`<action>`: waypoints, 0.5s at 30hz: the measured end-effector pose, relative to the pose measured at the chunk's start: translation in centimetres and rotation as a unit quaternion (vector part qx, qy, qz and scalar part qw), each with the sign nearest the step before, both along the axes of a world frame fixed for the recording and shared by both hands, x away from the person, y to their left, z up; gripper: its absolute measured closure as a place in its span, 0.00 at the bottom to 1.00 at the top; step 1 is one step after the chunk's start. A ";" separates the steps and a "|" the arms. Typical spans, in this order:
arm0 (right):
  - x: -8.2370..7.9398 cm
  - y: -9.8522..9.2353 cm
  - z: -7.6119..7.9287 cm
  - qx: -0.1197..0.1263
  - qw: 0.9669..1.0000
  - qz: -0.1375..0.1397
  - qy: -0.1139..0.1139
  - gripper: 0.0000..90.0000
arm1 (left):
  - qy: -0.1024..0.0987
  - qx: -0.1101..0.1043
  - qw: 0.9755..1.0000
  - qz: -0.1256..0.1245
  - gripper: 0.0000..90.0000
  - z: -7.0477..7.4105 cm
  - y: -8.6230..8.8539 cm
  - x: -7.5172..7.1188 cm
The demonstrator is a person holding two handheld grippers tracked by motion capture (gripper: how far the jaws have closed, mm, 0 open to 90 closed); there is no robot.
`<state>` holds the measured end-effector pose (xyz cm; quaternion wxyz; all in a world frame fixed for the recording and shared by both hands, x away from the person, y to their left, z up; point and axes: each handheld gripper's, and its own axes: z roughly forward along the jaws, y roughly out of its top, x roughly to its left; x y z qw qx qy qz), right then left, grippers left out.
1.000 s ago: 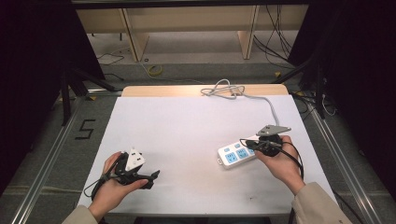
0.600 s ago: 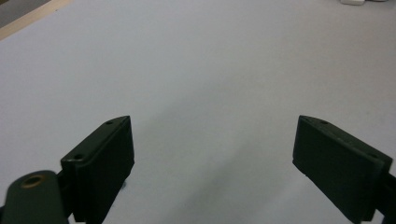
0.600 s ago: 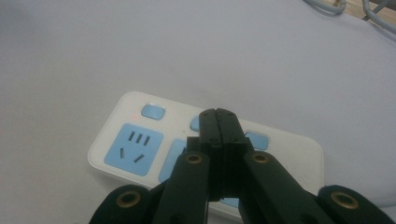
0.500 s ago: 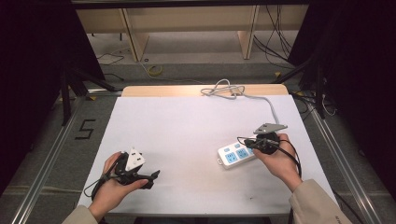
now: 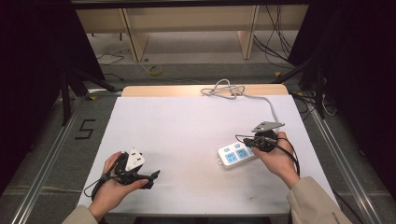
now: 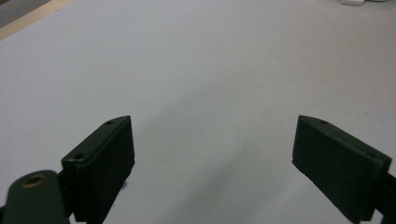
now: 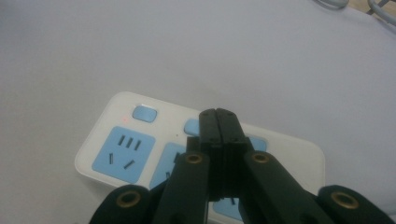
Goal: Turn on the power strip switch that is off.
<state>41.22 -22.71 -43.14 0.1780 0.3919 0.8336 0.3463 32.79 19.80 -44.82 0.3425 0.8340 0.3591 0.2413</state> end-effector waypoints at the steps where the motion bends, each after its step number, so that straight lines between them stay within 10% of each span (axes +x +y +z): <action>1: 0.0 0.0 0.0 0.000 1.000 0.000 0.001 1.00 | 0.001 0.001 1.000 0.000 0.14 0.0 0.0 0.0; 15: 0.6 0.4 -0.4 -0.005 1.000 -0.001 0.008 1.00 | 0.001 0.001 1.000 0.000 0.14 0.0 0.0 0.0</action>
